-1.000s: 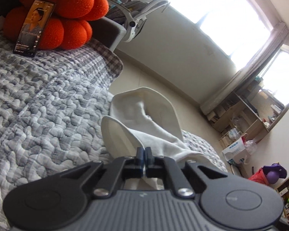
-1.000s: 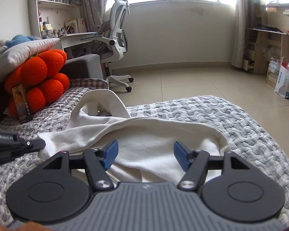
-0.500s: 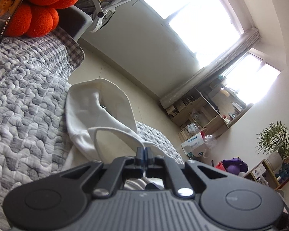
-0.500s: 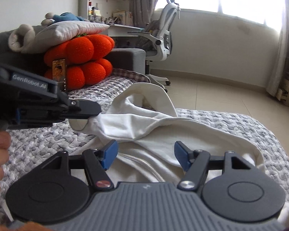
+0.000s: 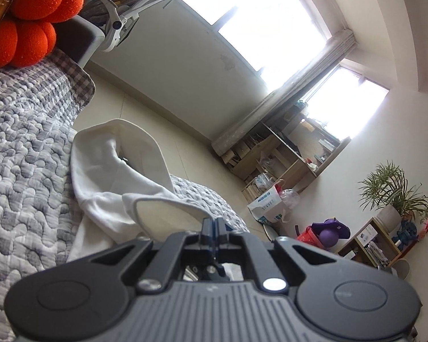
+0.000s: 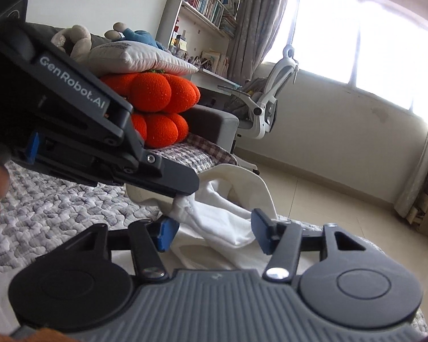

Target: Fold clothes

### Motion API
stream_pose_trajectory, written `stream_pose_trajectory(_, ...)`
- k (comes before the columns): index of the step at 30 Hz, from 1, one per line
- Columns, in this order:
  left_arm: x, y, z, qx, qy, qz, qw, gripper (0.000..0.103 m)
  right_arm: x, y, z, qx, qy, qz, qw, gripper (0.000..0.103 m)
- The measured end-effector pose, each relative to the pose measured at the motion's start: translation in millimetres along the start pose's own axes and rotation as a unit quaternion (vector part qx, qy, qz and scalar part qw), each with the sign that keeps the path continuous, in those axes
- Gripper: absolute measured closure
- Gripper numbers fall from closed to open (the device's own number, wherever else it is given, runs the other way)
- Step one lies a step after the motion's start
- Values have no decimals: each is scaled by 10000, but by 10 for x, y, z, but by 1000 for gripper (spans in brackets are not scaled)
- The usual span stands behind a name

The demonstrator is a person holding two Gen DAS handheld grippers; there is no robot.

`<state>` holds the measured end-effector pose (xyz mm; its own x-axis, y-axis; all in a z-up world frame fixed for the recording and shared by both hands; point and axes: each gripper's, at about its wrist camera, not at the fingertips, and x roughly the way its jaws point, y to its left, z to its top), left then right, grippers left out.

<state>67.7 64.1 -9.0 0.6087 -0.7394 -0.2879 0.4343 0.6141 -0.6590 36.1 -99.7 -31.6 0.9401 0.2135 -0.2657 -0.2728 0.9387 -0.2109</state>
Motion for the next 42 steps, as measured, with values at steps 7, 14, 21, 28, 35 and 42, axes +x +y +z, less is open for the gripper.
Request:
stream_pose_trajectory(7, 9, 48, 6, -29, -34, 173, 9998, 101, 43, -87, 13, 173, -183, -340, 9991, 99)
stream_pose_trajectory(14, 56, 87, -4, -79, 5, 353, 9993, 74, -34, -308, 57, 560, -322, -997, 9929, 99)
stream_pose_trajectory(21, 122, 177, 0, -184, 78, 666, 9976, 61, -169, -640, 21, 936, -292, -1703, 9805, 99)
stream_pose_trajectory(28, 163, 237, -3, -282, 90, 984, 9947, 52, -301, -961, -66, 1267, -166, -2221, 9666, 99)
stream_pose_trajectory(35, 198, 263, -44, -293, -82, 1480, 9885, 48, -397, -1242, -195, 1458, 17, -2718, 9513, 99)
stream_pose_trajectory(42, 354, 218, -124, 4, 80, 1810, 9835, 48, -458, -1564, -392, 1683, 445, -3203, 9312, 99)
